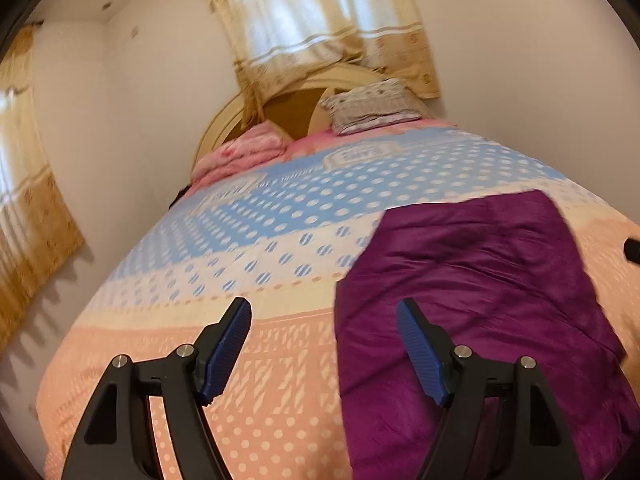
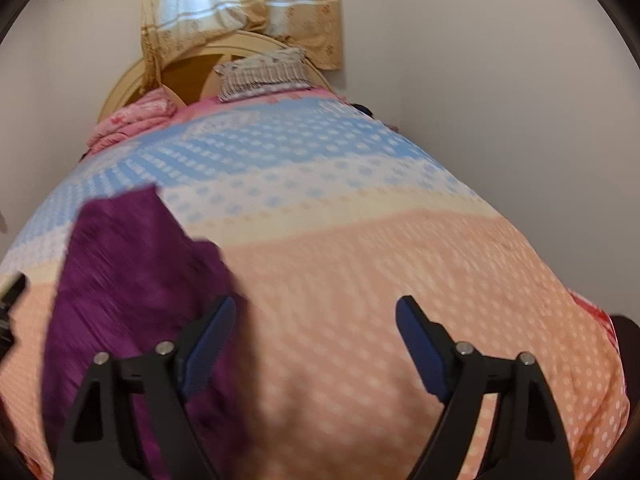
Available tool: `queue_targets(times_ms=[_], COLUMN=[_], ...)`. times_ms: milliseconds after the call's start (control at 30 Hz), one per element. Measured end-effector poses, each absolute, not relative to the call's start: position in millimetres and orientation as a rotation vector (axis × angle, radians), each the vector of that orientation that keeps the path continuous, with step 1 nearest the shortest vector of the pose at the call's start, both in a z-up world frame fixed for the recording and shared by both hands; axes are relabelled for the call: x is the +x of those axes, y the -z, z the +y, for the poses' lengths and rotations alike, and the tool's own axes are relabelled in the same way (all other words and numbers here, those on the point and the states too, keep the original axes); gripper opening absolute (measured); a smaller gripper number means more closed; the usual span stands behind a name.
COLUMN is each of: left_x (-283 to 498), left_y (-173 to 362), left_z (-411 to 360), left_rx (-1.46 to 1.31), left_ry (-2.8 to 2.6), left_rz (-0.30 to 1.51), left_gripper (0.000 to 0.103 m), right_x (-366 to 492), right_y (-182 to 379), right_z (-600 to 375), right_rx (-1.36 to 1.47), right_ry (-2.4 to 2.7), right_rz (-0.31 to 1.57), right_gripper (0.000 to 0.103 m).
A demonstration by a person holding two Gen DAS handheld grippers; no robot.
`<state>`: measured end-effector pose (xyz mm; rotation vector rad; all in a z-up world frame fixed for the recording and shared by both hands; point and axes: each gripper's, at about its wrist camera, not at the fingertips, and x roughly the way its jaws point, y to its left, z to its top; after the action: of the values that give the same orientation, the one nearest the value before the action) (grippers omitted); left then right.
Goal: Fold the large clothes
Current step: 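Open the left tool and release the folded edge, then grasp the folded purple jacket with the right tool while the left tool presses it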
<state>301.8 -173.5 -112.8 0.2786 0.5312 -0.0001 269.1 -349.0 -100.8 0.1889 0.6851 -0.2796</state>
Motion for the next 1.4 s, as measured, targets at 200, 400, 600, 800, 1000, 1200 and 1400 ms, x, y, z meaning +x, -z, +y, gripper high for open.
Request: queue_targets(times_ms=[200, 400, 600, 800, 1000, 1200, 1400], left_x=[338, 367, 378, 379, 390, 395, 396], left_y=[126, 142, 166, 188, 201, 211, 216], left_z=[-170, -172, -203, -225, -216, -221, -224], left_rx=[0.253, 0.188, 0.236, 0.265, 0.197, 0.206, 0.220], left_ry=[-0.019, -0.023, 0.066, 0.075, 0.102, 0.108, 0.106], left_rz=[0.564, 0.593, 0.628, 0.636, 0.701, 0.741, 0.760], left_gripper=[0.076, 0.076, 0.077, 0.087, 0.094, 0.095, 0.096], right_x=[323, 356, 343, 332, 332, 335, 336], right_y=[83, 116, 171, 184, 192, 199, 205], right_z=[-306, -282, -301, -313, -310, -313, -316], right_rx=[0.185, 0.193, 0.254, 0.264, 0.254, 0.266, 0.285], right_ry=[0.218, 0.197, 0.242, 0.282, 0.288, 0.285, 0.281], right_rz=[0.679, 0.706, 0.782, 0.776, 0.776, 0.792, 0.813], right_gripper=[0.072, 0.055, 0.050, 0.050, 0.051, 0.052, 0.053])
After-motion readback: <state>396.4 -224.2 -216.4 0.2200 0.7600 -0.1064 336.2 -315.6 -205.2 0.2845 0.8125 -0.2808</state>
